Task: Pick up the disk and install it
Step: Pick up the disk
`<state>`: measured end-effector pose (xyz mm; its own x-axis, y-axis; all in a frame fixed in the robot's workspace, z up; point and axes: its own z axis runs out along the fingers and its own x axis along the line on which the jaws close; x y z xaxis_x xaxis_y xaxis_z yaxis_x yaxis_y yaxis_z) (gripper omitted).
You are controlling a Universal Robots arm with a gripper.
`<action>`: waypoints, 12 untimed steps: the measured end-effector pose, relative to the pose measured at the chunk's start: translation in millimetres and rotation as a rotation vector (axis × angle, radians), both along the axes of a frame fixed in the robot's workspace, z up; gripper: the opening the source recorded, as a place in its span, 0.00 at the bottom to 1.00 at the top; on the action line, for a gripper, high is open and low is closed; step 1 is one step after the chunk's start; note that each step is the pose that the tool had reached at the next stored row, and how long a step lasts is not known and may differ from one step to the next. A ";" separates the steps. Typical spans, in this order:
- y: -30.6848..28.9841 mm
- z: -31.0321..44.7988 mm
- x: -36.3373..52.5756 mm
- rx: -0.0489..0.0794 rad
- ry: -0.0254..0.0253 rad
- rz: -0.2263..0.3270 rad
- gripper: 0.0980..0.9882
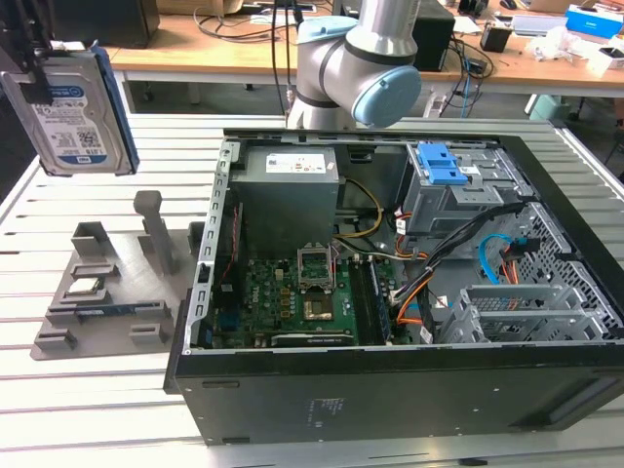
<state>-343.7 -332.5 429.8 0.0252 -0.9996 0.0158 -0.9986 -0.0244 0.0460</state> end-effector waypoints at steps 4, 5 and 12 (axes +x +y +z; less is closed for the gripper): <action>0.0 5.4 0.0 0.000 0.0000 0.000 0.30; 0.0 7.4 0.0 0.000 0.0000 0.000 0.30; 0.2 20.2 0.0 0.000 0.0000 0.000 0.30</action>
<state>-343.7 -332.3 450.0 0.0252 -0.9996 0.0158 -0.9986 -0.0244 0.0460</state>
